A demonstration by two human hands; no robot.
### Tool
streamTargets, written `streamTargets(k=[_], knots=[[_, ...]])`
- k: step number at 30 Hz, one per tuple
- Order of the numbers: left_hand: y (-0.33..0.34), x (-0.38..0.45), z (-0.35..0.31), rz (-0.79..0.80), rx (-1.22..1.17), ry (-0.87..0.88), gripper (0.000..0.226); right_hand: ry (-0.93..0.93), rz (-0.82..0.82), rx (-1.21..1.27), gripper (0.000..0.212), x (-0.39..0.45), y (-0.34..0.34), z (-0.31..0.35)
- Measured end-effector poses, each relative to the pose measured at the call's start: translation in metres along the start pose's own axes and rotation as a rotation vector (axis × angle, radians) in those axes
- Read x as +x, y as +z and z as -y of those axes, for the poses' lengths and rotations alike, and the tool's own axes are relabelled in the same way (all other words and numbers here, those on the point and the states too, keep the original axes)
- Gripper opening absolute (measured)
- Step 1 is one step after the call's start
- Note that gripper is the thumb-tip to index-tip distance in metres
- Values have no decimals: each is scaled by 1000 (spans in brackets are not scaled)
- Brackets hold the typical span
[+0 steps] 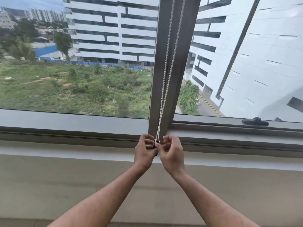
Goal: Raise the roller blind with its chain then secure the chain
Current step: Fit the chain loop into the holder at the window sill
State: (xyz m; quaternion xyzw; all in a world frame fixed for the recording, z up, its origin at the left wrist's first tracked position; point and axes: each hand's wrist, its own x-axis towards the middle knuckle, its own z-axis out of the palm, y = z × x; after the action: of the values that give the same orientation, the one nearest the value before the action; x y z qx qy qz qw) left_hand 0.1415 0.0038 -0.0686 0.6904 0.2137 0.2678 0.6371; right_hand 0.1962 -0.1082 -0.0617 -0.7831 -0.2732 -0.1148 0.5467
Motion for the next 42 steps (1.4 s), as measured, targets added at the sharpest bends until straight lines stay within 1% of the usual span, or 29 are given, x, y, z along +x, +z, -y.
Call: streamTargets(k=[2, 6, 8, 11, 13, 16, 19, 25, 36, 42], knots=[[4, 1, 1, -10, 28, 15, 41, 80, 59, 16, 31, 0, 3, -2], [7, 0, 1, -9, 114, 79, 51, 75, 80, -40, 22, 4, 5, -5], [7, -1, 1, 15, 166, 142, 49, 60, 72, -59, 19, 5, 4, -6], [5, -4, 2, 51, 176, 218, 45, 46, 72, -78, 16, 6, 1, -10], [3, -6, 2, 79, 209, 259, 48, 45, 75, -86, 17, 6, -1, -13], [0, -8, 1, 117, 271, 300, 44, 52, 76, -82, 18, 5, -4, -15], [-3, -10, 0, 137, 282, 293, 40, 68, 78, -65, 19, 5, -4, -15], [-6, -12, -2, 185, 290, 266, 46, 70, 82, -90, 24, 5, -5, -13], [-14, -12, -6, 255, 304, 240, 44, 89, 62, -92, 25, -4, -3, -4], [-19, -13, -4, 274, 326, 209, 44, 90, 61, -129, 29, -8, -2, 0]])
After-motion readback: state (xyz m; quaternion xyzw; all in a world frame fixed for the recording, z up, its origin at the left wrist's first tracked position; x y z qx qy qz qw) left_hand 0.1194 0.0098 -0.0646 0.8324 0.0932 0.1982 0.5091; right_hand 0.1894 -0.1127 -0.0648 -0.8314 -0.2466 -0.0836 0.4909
